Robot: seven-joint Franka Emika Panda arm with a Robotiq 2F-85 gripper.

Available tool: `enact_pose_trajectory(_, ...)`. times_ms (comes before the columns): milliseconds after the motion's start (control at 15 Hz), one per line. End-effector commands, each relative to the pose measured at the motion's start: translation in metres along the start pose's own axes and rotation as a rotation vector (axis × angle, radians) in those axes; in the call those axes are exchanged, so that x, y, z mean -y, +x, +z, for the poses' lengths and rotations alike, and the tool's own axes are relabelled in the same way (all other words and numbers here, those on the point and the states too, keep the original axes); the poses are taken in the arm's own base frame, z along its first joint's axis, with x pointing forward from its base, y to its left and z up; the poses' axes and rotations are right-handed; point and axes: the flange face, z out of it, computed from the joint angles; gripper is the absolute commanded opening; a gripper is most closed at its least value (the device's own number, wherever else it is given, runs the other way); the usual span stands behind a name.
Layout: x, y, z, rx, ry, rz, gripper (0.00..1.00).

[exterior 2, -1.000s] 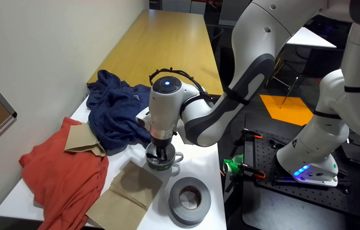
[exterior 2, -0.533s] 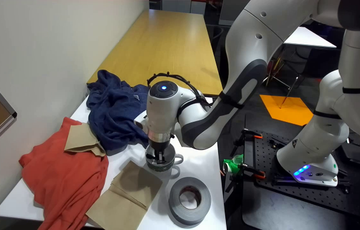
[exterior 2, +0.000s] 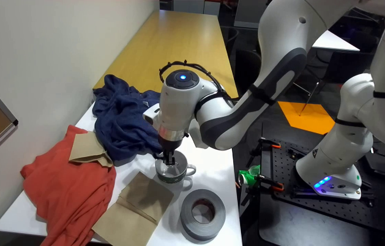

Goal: Remove the pen from the green mug

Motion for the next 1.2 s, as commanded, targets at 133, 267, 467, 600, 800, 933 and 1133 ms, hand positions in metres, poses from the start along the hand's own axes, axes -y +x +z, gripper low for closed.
enact_pose_trajectory(133,-0.012,-0.029,-0.075,-0.077,-0.113,0.091,0.03)
enact_pose_trajectory(267,-0.017,-0.038,-0.09,-0.085,-0.132,0.146,0.03)
enact_pose_trajectory(467,-0.023,-0.05,-0.101,-0.047,-0.154,0.234,0.03)
enact_pose_trajectory(600,-0.029,-0.057,-0.098,0.009,-0.18,0.294,0.03)
enact_pose_trajectory(800,-0.037,-0.067,-0.082,0.098,-0.192,0.37,0.03)
enact_pose_trajectory(933,-0.041,-0.073,-0.068,0.146,-0.182,0.405,0.03)
enact_pose_trajectory(1133,-0.046,-0.085,-0.041,0.194,-0.151,0.456,0.03)
